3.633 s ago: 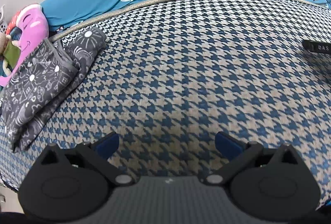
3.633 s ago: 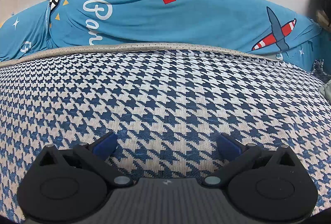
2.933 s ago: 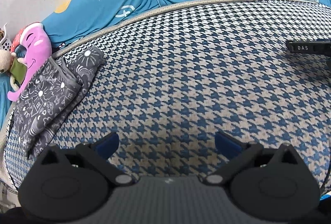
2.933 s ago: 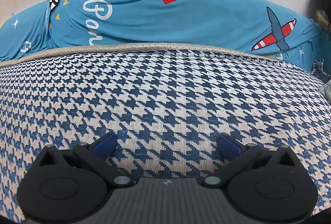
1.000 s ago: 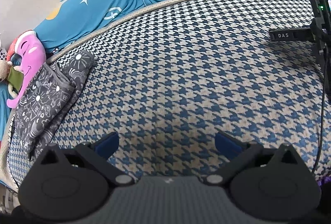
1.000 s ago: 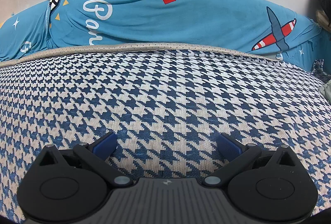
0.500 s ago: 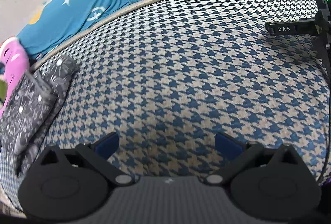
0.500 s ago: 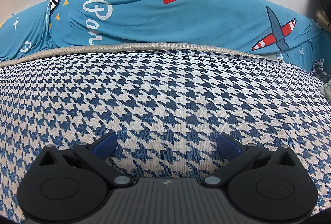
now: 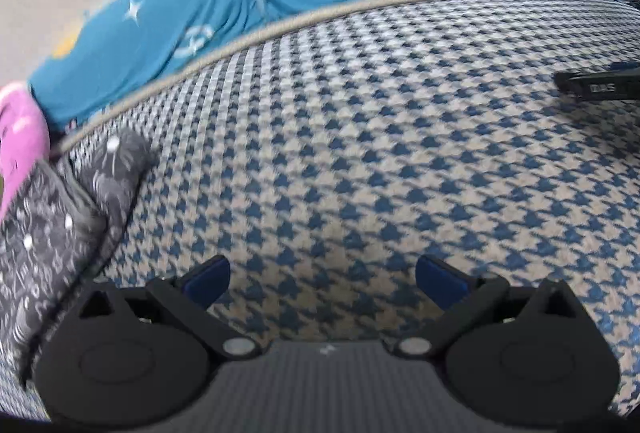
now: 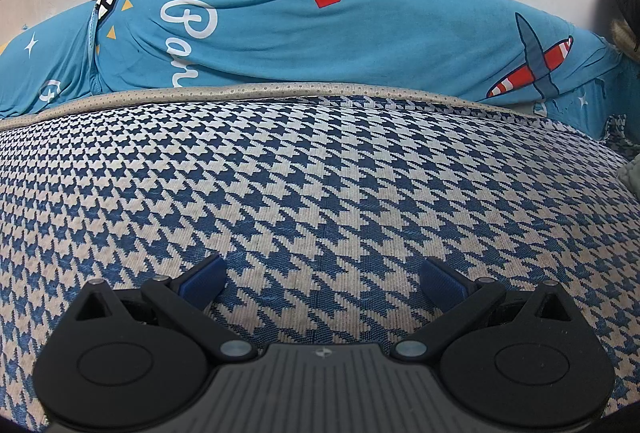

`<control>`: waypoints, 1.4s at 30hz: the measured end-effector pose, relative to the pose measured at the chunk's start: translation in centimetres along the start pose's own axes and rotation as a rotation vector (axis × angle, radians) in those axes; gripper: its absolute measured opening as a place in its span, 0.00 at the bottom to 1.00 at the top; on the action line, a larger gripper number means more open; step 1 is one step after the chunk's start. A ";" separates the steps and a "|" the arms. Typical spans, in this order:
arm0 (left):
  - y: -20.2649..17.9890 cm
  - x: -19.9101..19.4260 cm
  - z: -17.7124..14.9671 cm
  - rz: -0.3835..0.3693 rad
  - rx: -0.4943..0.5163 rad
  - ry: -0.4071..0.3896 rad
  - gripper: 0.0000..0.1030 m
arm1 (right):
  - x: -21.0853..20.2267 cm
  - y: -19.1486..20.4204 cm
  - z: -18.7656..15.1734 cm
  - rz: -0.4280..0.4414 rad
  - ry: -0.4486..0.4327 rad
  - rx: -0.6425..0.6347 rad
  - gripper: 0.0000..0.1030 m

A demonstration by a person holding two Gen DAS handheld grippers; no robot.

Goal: Fold clothes

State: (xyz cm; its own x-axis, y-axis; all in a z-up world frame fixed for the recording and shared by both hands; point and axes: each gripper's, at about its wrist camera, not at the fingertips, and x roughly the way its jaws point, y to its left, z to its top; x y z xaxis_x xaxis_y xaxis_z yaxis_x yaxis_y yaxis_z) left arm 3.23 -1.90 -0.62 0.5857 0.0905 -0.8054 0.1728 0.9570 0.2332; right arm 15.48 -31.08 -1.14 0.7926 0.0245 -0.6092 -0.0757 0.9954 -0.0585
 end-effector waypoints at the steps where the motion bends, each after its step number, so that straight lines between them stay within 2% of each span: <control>1: 0.5 -0.1 0.2 -0.002 -0.017 -0.009 1.00 | 0.0 0.0 0.0 0.000 0.000 0.000 1.00; 4: 2.0 -0.7 0.9 0.008 -0.065 -0.046 1.00 | 0.0 0.0 0.0 0.000 0.000 0.000 1.00; 9: 3.1 -1.3 0.8 -0.028 -0.098 -0.051 1.00 | 0.0 0.0 0.0 0.000 0.000 0.000 1.00; 15: 4.0 -1.1 0.6 -0.055 -0.128 -0.020 1.00 | 0.0 0.0 0.0 -0.003 0.000 -0.004 1.00; 25: 4.5 -1.6 0.0 -0.078 -0.137 -0.013 1.00 | -0.1 0.1 0.0 0.000 0.001 -0.001 1.00; 34: 5.4 -1.1 -0.6 -0.071 -0.138 0.004 1.00 | -0.1 0.4 0.0 -0.001 0.001 -0.001 1.00; 38: 4.9 -0.2 -0.2 -0.022 -0.116 0.006 1.00 | 0.0 0.7 0.0 -0.001 0.001 -0.001 1.00; 42: 5.3 0.5 0.5 -0.010 -0.158 0.027 1.00 | 0.2 0.6 -0.3 0.000 0.000 -0.001 1.00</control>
State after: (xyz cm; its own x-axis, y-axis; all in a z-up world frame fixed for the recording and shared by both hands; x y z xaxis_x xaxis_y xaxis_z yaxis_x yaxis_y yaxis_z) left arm 4.81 3.09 0.45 0.5628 0.0862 -0.8221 0.0503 0.9891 0.1381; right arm 15.36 -30.46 -1.55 0.7924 0.0240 -0.6096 -0.0758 0.9954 -0.0593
